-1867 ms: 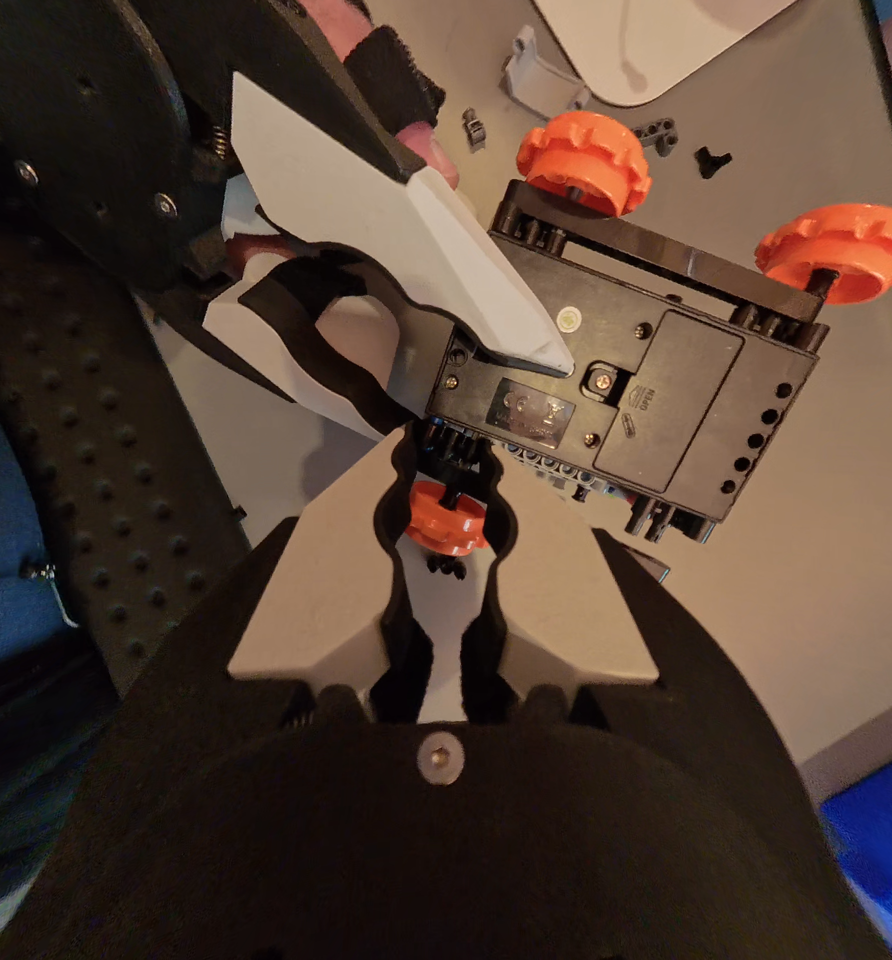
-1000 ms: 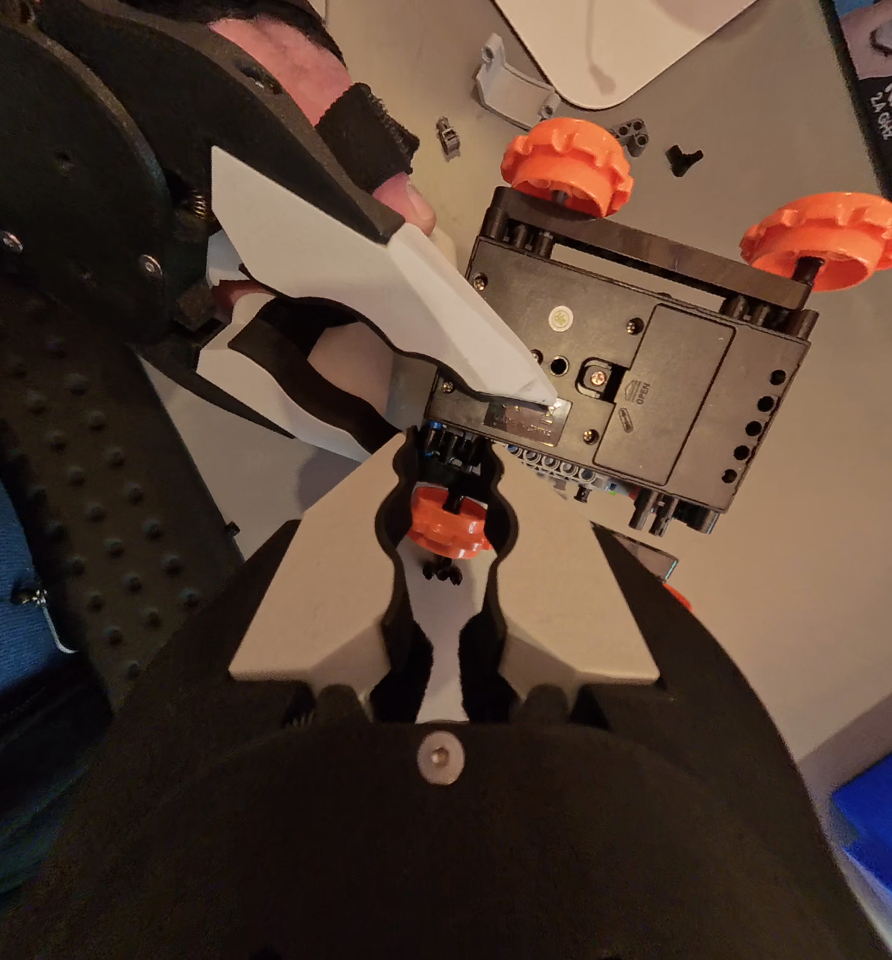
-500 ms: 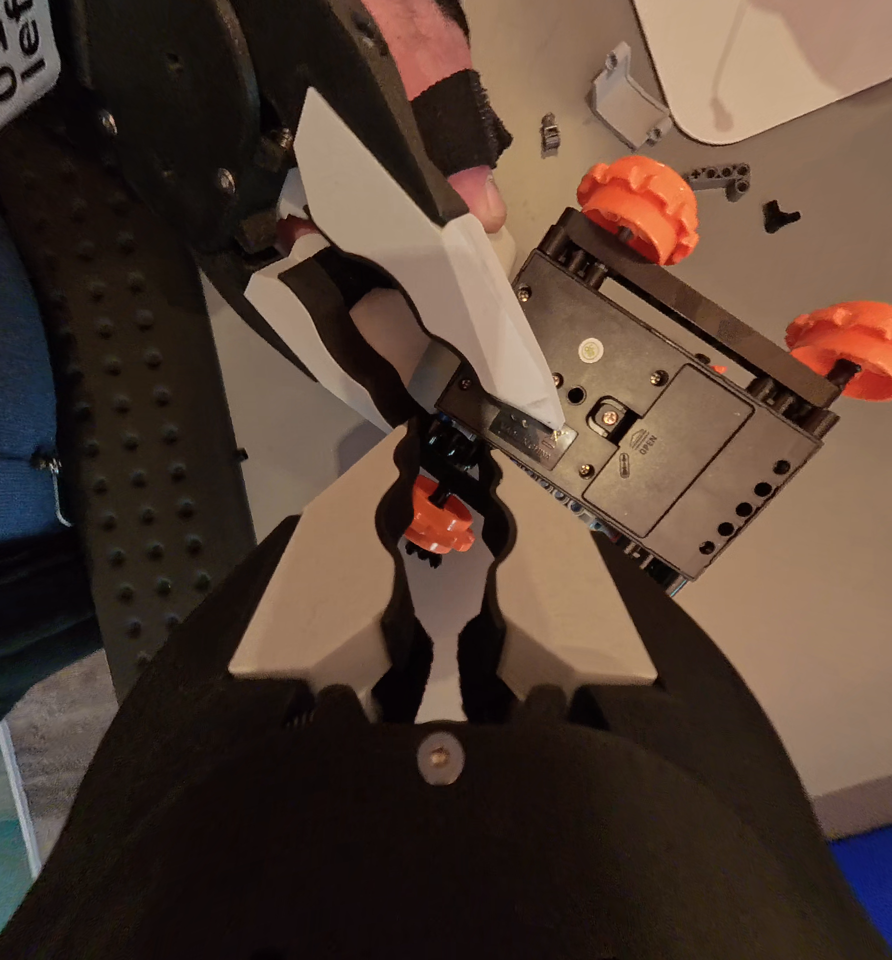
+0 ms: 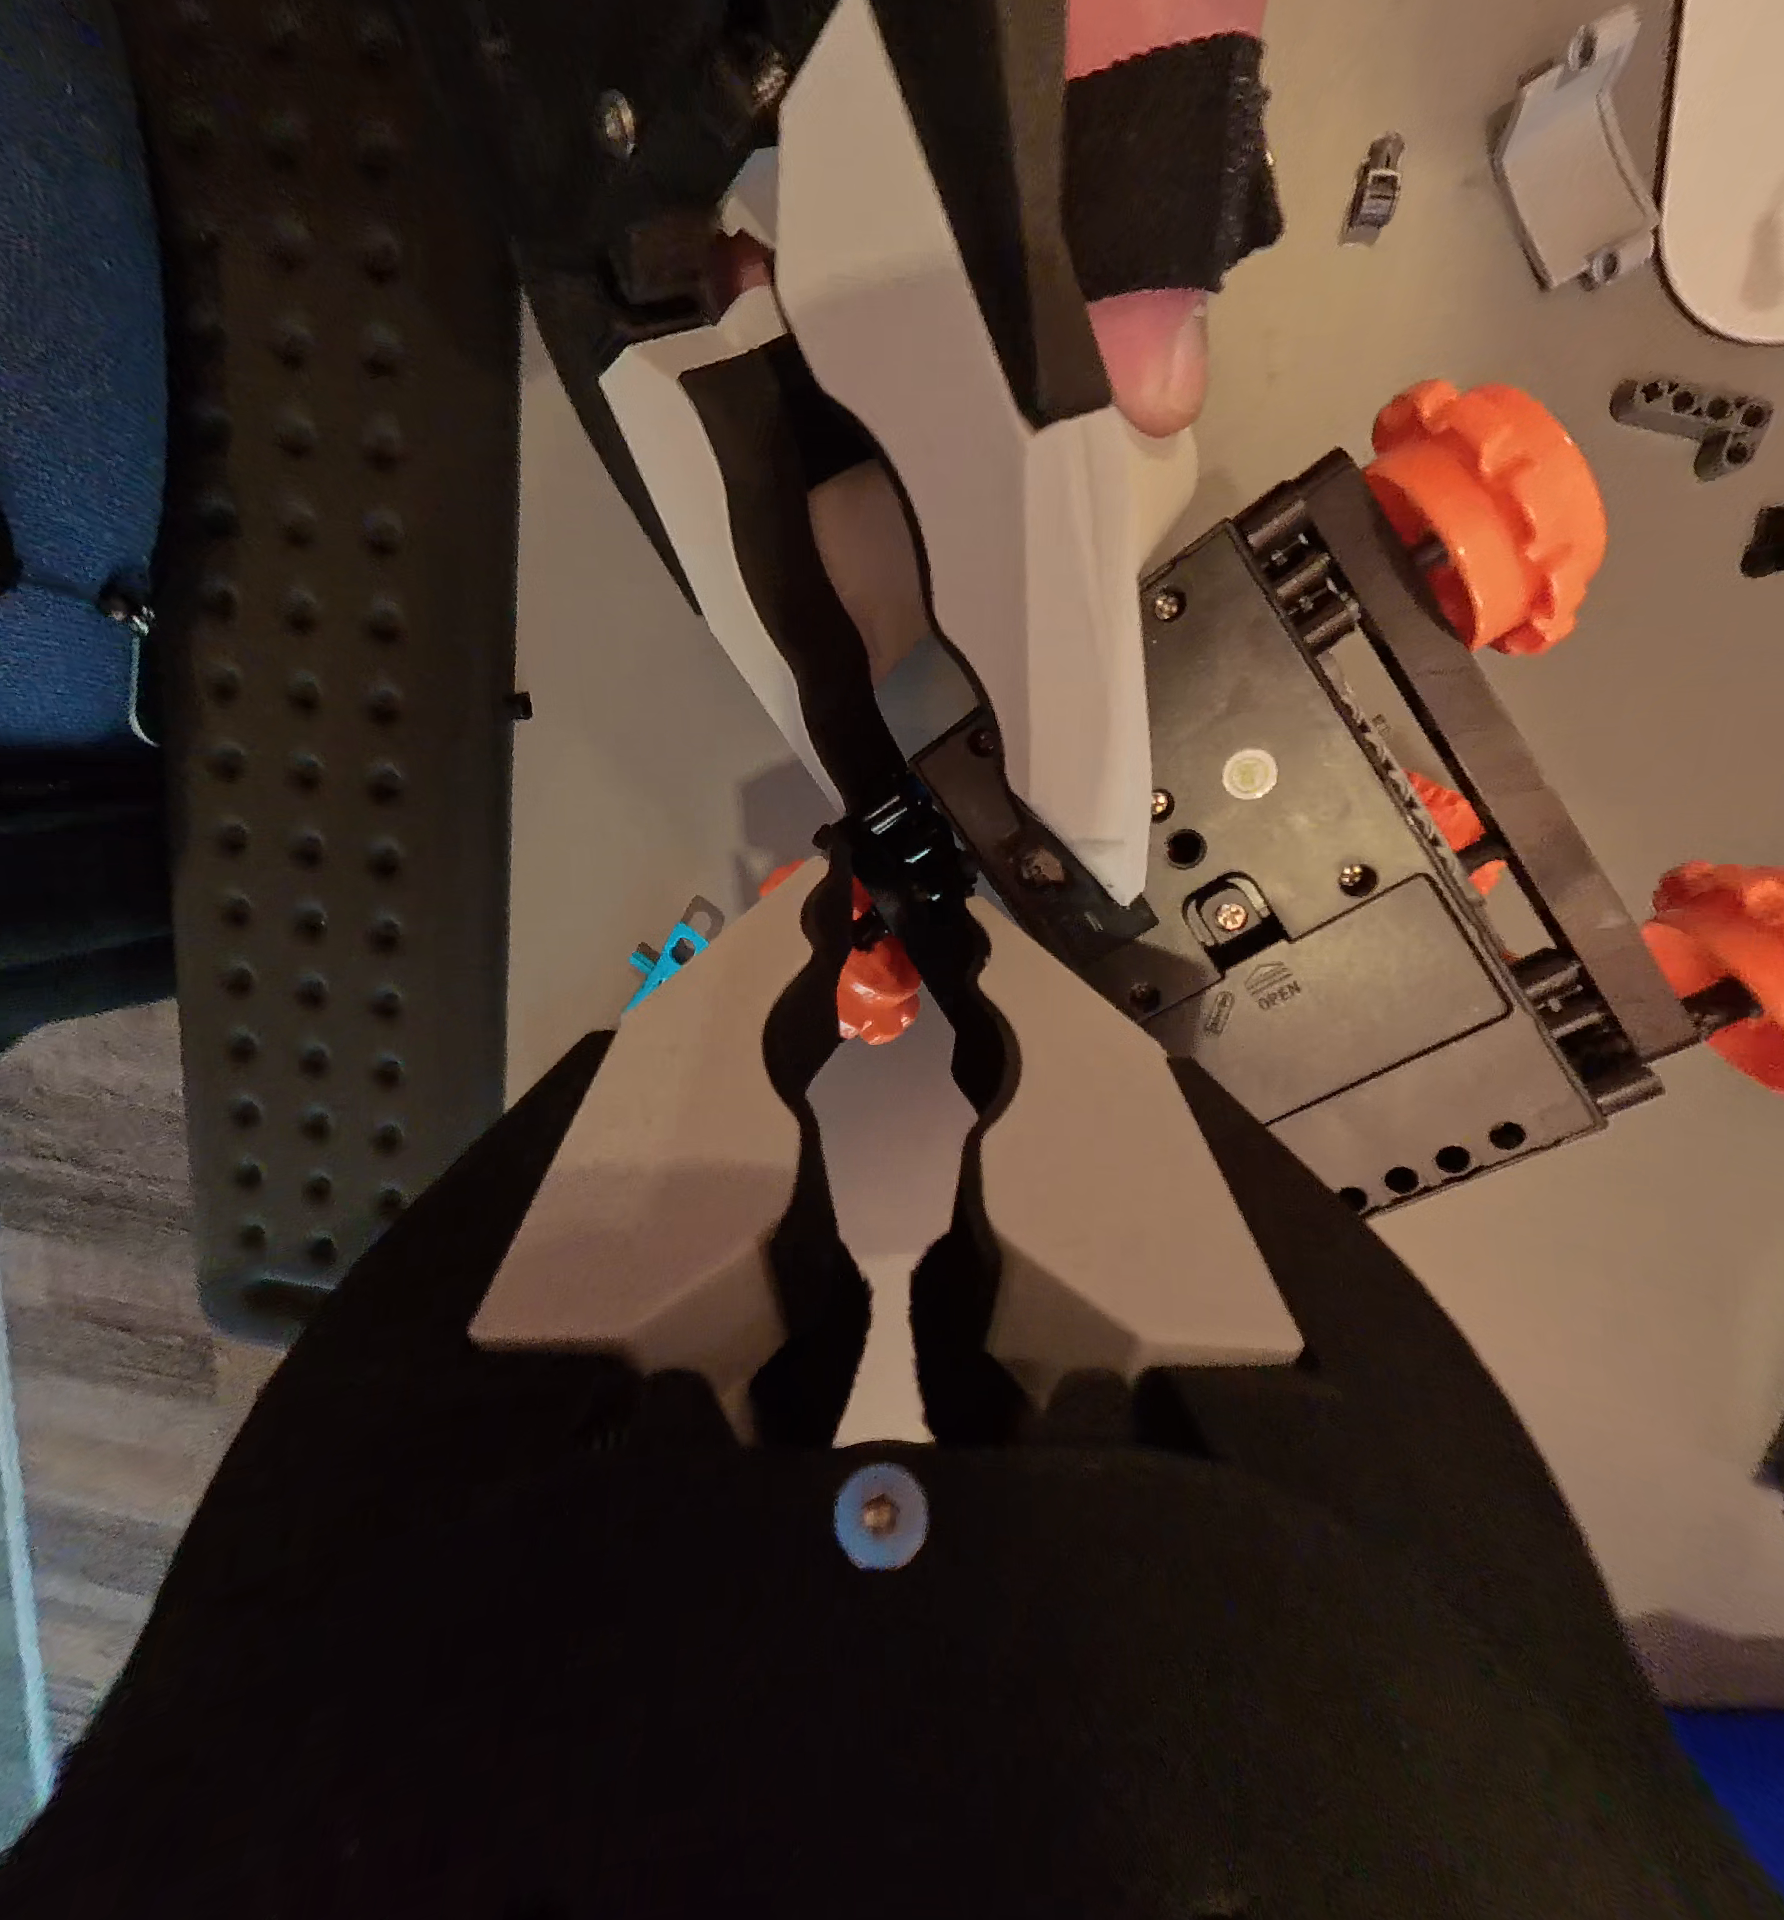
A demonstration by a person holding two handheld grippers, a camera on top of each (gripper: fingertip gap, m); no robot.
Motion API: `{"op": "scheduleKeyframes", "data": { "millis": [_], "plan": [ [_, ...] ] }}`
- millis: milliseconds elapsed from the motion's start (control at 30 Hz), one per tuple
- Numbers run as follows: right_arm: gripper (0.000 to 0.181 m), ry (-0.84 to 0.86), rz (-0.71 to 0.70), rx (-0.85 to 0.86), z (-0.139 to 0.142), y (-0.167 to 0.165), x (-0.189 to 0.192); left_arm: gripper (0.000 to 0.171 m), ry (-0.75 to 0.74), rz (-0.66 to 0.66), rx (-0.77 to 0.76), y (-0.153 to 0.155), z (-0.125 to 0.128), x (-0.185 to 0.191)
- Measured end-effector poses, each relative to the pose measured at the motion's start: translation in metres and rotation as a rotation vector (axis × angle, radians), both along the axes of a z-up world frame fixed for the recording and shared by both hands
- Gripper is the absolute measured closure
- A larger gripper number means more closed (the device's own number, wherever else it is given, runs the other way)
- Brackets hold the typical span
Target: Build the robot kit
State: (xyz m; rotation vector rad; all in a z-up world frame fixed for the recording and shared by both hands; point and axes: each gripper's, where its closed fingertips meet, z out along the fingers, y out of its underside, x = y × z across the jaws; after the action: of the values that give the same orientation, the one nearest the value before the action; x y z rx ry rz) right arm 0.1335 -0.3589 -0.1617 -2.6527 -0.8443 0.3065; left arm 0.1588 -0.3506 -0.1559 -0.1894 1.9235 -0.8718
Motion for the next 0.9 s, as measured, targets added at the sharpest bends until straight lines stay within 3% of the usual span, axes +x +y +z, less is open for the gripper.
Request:
{"op": "scheduleKeyframes", "data": {
  "millis": [567, 900],
  "plan": [
    [0.176, 0.1, 0.258, -0.102, 0.0028, -0.0084, -0.0045, 0.12, 0.011, -0.065, -0.017, -0.0036, -0.0002, -0.0041],
    [0.173, 0.241, 0.031, -0.06, 0.0067, -0.0035, -0.0053, 0.121, 0.029, -0.075, -0.039, -0.0001, 0.0019, -0.0048]
  ]
}}
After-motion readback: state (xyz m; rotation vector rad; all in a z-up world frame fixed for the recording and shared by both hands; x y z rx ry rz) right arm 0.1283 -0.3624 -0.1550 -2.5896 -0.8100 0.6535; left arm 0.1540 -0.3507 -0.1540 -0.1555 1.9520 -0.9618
